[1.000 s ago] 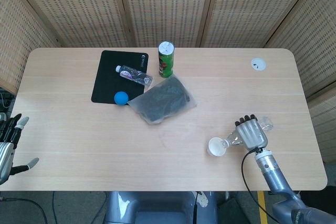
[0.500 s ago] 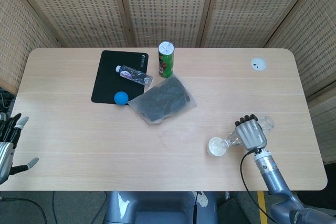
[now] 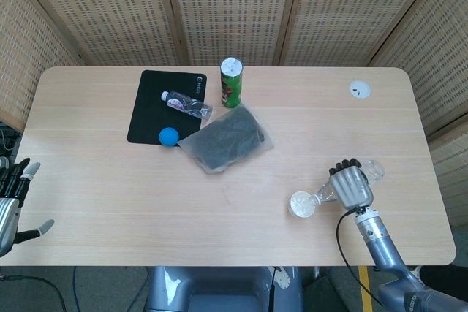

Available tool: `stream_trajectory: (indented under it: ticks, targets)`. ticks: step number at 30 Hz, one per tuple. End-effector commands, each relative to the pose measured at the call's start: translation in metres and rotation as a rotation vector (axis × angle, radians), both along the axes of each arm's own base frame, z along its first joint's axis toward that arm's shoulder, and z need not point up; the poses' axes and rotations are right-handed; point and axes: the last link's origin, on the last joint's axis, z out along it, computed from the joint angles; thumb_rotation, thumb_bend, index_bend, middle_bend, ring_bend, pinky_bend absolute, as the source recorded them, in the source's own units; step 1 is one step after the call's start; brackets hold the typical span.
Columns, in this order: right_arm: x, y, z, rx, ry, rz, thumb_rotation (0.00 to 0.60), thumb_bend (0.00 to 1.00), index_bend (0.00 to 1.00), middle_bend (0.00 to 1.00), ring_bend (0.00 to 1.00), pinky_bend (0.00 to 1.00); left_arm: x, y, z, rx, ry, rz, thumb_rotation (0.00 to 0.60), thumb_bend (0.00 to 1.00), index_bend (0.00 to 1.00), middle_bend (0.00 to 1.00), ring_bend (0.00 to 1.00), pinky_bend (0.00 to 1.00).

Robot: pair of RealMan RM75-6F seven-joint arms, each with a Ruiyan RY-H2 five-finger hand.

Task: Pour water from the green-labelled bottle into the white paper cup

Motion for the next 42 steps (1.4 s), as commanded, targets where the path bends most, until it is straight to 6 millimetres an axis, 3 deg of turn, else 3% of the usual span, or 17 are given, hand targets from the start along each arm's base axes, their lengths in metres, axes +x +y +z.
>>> stream_trajectory:
  ticks: [1,17,24,31,42]
  targets:
    - [-0.001,-0.001,0.001,-0.001,-0.011,-0.008,0.6,0.34,0.53,0.58,0.4,0.49,0.0,0.0,0.0,0.001,0.0,0.0,0.6,0.12,0.0,0.0,0.0,0.0]
    - [-0.001,-0.011,0.01,0.025,-0.225,-0.047,0.6,0.34,0.53,0.58,0.4,0.5,0.0,0.0,0.001,0.001,-0.002,0.0,0.6,0.12,0.0,0.0,0.0,0.0]
    - [0.005,-0.019,0.021,0.036,-0.433,-0.039,0.6,0.34,0.53,0.58,0.4,0.5,0.0,0.0,0.001,0.0,-0.005,0.001,0.6,0.12,0.0,0.0,0.0,0.0]
    - [0.014,-0.041,0.032,0.04,-0.723,-0.083,0.6,0.34,0.53,0.58,0.4,0.5,0.0,0.0,0.001,-0.002,-0.007,0.002,0.6,0.12,0.0,0.0,0.0,0.0]
    - [0.024,-0.061,0.023,0.11,-1.016,-0.212,0.6,0.34,0.53,0.58,0.4,0.49,-0.001,0.002,0.002,0.005,-0.007,0.008,0.6,0.12,0.0,0.0,0.0,0.0]
